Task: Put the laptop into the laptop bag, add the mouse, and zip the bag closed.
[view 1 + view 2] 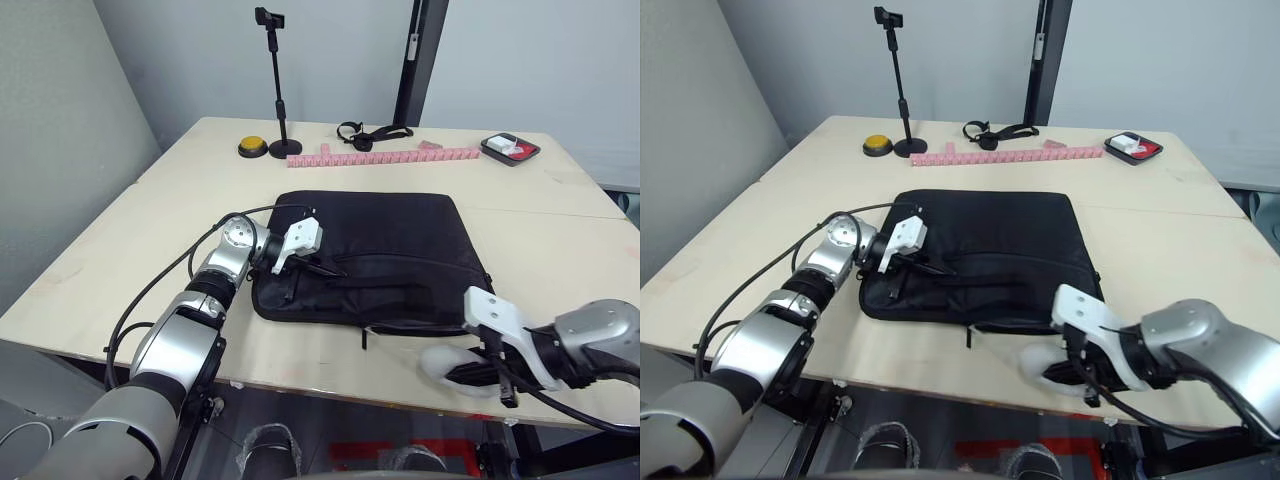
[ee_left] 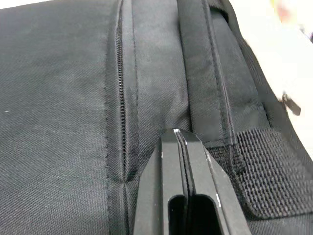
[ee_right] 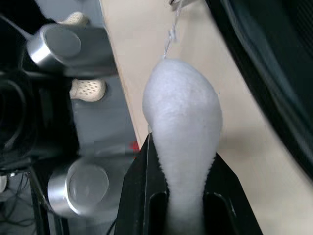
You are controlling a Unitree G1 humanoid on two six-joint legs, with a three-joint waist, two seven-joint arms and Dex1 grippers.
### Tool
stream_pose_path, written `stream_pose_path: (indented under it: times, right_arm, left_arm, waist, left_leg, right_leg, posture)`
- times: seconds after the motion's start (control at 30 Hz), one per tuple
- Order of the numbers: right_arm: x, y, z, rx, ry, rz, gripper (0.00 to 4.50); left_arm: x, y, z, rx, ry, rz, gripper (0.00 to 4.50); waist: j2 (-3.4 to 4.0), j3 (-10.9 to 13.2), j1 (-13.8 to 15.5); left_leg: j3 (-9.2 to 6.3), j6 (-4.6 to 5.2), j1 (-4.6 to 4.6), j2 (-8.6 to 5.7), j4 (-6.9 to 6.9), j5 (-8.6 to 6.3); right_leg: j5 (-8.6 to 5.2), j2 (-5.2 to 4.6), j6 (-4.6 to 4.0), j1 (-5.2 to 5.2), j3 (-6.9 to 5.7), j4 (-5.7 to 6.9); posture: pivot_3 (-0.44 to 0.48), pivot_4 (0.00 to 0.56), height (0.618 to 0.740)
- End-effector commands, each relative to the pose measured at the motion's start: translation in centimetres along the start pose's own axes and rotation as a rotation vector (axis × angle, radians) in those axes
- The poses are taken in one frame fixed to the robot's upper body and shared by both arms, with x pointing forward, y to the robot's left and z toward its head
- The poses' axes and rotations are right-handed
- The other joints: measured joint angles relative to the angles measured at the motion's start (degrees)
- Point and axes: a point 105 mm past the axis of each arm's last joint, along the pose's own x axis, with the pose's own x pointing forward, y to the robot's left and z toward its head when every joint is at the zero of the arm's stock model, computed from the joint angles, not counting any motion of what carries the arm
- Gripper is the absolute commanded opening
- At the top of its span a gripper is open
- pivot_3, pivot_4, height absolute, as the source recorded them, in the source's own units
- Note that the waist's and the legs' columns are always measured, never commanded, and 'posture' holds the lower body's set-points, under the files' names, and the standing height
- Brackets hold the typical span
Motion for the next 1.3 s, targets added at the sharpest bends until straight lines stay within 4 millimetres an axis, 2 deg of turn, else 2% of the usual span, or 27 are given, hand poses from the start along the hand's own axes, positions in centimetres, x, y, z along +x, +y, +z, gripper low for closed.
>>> stream_pose_path:
  times: [0.03,0.13,0.27,0.47,0.6,0.77,0.93,1.07,1.3]
  right_arm:
    - [-1.9,-0.9,-0.8,0.003,0.017,-0.084,0.01]
    - [-4.6,-3.1,-3.2,0.091,0.045,-0.209,0.01]
    - [-7.0,-4.8,-6.4,0.16,0.103,-0.309,0.01]
    - [-9.0,-6.6,-8.2,0.189,0.122,-0.396,0.01]
    - [-9.9,-9.8,-9.8,0.209,0.159,-0.559,0.01]
    - [-11.3,-13.7,-10.0,0.258,0.148,-0.766,0.01]
    - [-11.5,-15.4,-10.5,0.243,0.188,-0.845,0.01]
    - [-10.3,-15.8,-8.6,0.188,0.135,-0.839,0.01]
    - [-8.8,-16.8,-5.1,0.12,0.048,-0.886,0.01]
  left_arm:
    - [0.6,-2.1,-3.3,-0.08,0.122,-0.079,0.0]
    - [0.7,-2.0,-3.2,-0.08,0.121,-0.08,0.0]
    - [0.8,-1.9,-3.1,-0.078,0.12,-0.082,0.0]
    - [0.9,-2.0,-3.1,-0.078,0.12,-0.088,0.0]
    - [0.9,-2.0,-3.1,-0.078,0.122,-0.089,0.0]
    - [0.9,-2.0,-3.1,-0.078,0.117,-0.09,0.0]
    - [1.0,-2.9,-3.7,-0.055,0.148,-0.133,0.0]
    - [1.1,-3.6,-4.2,-0.038,0.171,-0.167,0.0]
    - [1.3,-3.7,-4.1,-0.033,0.169,-0.178,0.0]
  waist:
    - [-0.01,-0.1,0.1]
    - [-0.01,-0.2,0.2]
    - [-0.04,-0.3,0.1]
    - [0.04,-0.4,0.0]
    - [0.05,-0.5,-0.2]
    - [0.15,-0.5,-0.3]
    - [0.22,-0.6,-0.2]
    - [0.32,-0.6,-0.3]
    - [0.37,-0.7,-0.5]
  left_leg:
    - [-0.01,0.0,0.0,0.0,0.0,0.0]
    - [0.09,0.04,-0.03,0.0,0.0,0.0]
    - [0.17,0.2,-0.07,-0.12,0.01,-0.01]
    - [0.19,0.24,-0.1,-0.14,0.0,-0.01]
    - [0.21,0.29,-0.11,-0.17,0.01,0.0]
    - [0.22,0.33,-0.09,-0.26,0.01,0.01]
    - [0.23,0.35,-0.13,-0.27,-0.08,0.0]
    - [0.29,0.38,-0.12,-0.28,-0.16,0.0]
    - [0.33,0.38,-0.04,-0.28,-0.24,0.0]
  right_leg:
    - [0.0,0.0,0.01,0.0,-0.01,0.0]
    - [-0.03,-0.08,0.06,0.02,-0.04,-0.04]
    - [-0.04,-0.15,0.07,0.04,-0.01,-0.14]
    - [-0.07,-0.18,0.11,0.03,-0.04,-0.18]
    - [-0.06,-0.18,0.11,0.05,-0.04,-0.19]
    - [-0.05,-0.22,0.09,0.06,-0.03,-0.2]
    - [-0.04,-0.25,0.07,0.06,-0.09,-0.28]
    - [-0.04,-0.26,0.07,0.08,-0.07,-0.39]
    - [-0.04,-0.26,0.07,0.14,-0.06,-0.43]
  posture:
    - [0.0,0.15,0.733]
    - [0.0,0.15,0.733]
    - [0.0,0.15,0.733]
    - [0.0,0.15,0.733]
    - [0.0,0.15,0.733]
    - [0.0,0.15,0.733]
    - [0.0,0.15,0.733]
    - [0.0,0.15,0.733]
    - [0.0,0.15,0.733]
